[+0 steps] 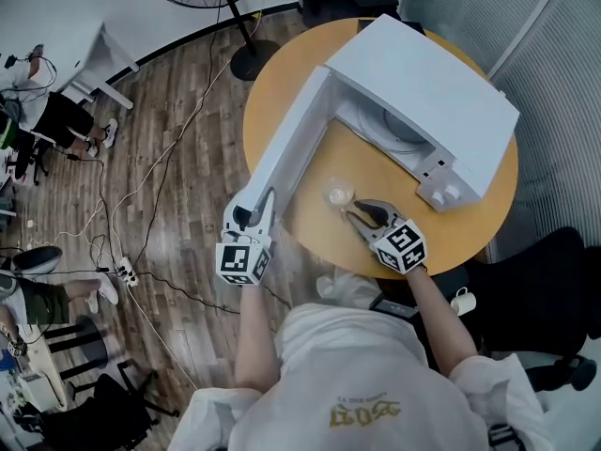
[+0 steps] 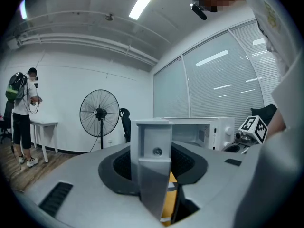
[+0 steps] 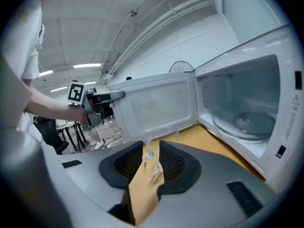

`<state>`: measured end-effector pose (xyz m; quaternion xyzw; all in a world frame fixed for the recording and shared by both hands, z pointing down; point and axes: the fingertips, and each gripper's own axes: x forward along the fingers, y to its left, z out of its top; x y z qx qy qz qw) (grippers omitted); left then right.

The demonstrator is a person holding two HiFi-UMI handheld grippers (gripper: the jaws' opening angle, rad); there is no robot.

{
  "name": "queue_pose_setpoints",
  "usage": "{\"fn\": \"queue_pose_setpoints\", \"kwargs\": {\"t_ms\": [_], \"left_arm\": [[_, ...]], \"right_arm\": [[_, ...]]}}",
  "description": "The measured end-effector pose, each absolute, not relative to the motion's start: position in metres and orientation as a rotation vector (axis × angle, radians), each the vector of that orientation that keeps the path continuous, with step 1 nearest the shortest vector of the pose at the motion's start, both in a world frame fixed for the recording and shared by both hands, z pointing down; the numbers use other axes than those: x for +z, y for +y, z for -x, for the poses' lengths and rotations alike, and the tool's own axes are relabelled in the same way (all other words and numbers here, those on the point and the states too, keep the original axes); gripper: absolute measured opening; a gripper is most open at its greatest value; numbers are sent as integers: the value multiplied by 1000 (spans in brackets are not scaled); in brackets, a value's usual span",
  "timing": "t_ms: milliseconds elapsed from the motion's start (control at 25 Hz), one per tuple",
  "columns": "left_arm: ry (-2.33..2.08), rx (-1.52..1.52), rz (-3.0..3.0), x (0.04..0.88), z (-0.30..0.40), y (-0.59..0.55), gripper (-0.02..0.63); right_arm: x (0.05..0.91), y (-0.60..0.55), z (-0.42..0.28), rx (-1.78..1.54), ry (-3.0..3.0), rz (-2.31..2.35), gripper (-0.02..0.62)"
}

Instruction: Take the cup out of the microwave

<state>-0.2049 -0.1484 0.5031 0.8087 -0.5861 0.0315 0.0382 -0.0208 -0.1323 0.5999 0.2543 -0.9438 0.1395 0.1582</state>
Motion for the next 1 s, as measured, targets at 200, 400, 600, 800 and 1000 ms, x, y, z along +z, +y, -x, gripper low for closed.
{"fn": "queue_pose_setpoints", "kwargs": {"t_ms": [200,400,600,800,1000], "left_arm": [[-1795,103,-2476,506,200,-148,176],[-1789,110,-2478,507,196,-146,176],[-1780,100,-2478,508,191,-145,175],[-1770,99,-2483,509,187,-143,175],[-1754,99,-2497,509,183,-142,175]], "right_arm": [[562,-140,7,414,-2769,-925,104],[548,-143,-2,461,-2753,-1084,97],[531,-141,-1,446,-2763,-1146,89],[523,-137,0,444,-2742,-1175,12],[514,-130,-1,461,-2711,-1233,12]]}}
